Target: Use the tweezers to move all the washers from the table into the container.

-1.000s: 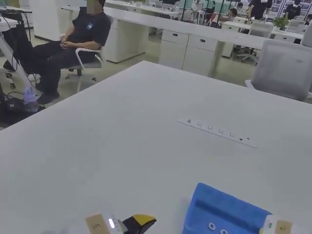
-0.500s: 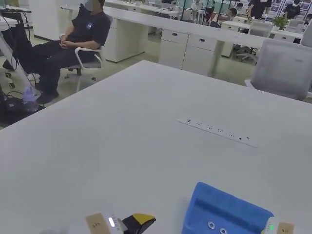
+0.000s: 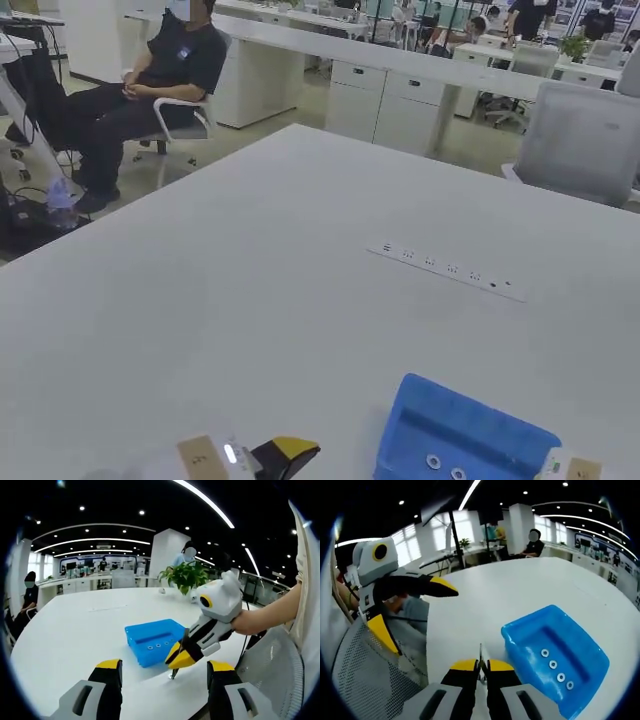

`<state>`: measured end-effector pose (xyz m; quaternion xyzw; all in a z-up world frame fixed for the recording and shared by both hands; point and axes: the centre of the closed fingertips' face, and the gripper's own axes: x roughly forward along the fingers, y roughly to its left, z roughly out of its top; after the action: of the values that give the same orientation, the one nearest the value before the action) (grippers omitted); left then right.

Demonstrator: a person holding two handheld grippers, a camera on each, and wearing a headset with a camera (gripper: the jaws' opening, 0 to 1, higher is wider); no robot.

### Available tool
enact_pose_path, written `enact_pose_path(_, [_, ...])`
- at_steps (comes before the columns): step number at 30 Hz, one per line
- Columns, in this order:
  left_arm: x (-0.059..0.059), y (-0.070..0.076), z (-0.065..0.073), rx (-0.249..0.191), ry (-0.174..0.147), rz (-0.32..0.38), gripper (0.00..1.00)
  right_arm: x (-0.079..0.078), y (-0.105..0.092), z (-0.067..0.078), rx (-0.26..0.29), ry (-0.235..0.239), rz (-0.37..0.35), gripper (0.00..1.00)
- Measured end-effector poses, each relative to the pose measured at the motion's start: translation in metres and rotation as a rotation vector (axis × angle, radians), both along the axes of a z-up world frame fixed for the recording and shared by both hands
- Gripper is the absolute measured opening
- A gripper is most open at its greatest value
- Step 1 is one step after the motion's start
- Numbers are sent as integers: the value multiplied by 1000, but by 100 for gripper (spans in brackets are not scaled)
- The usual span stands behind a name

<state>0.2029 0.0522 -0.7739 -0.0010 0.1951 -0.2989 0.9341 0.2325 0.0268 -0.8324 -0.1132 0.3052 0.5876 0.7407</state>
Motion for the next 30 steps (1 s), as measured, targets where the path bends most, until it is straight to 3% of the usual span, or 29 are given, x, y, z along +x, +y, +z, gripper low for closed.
enact_pose_path(9, [0, -1, 1, -1, -1, -2, 69, 8, -2, 18, 47, 21, -29, 3])
enact_pose_path(13, [1, 0, 0, -1, 0, 2, 69, 20, 1, 40, 164, 91, -117, 3])
enact_pose_path(21, [0, -1, 0, 4, 0, -3, 68, 50, -6, 72, 277, 119, -203, 3])
enact_pose_path(30, [0, 0, -1, 7, 1, -4, 68, 79, -7, 73, 293, 128, -269, 3])
